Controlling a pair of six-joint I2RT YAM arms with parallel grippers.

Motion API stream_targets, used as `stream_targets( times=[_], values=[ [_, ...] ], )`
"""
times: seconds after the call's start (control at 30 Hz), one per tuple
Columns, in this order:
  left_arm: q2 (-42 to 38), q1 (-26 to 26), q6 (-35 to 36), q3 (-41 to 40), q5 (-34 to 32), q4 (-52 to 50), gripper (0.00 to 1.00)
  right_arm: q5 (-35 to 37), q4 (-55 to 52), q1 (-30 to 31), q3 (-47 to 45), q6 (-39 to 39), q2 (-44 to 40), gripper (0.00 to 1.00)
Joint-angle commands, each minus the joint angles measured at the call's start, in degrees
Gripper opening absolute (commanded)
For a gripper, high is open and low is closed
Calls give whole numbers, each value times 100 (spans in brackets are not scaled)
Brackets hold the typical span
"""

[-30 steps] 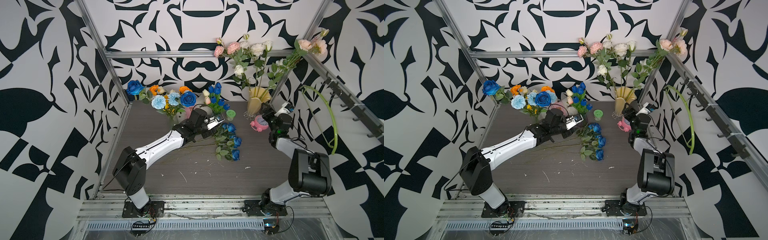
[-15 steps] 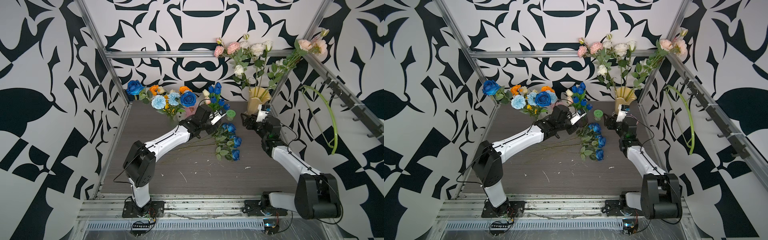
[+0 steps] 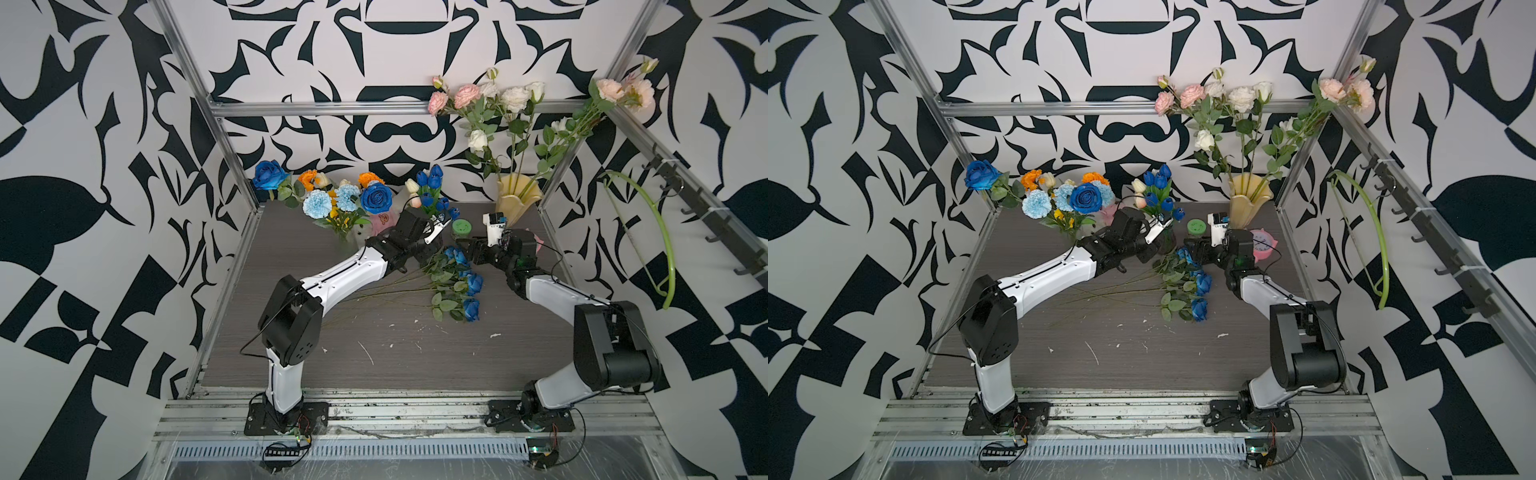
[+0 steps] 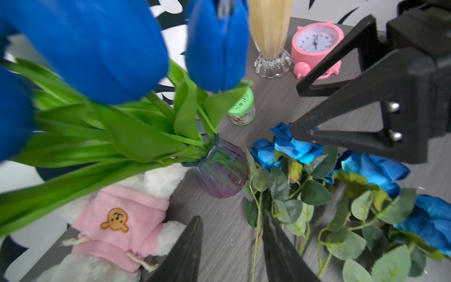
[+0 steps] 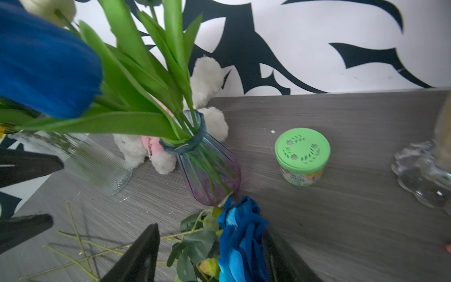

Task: Pick out blue flowers from the vase
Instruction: Pick up the flower from the vase.

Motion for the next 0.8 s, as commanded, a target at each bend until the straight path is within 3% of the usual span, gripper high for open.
stream_targets(
  times=[0.0,0.43,0.77],
  values=[
    [181,-12,-42,273,-239,-152,45,-380,571,92,384,-87,82,65],
    [448,89,-122,779,-447,-527,45,-501,1159,278,1006,230,882,63],
    [430,182,-70,835,-431,-581,45,-541,1606,287,1519,681,1416,50]
  ],
)
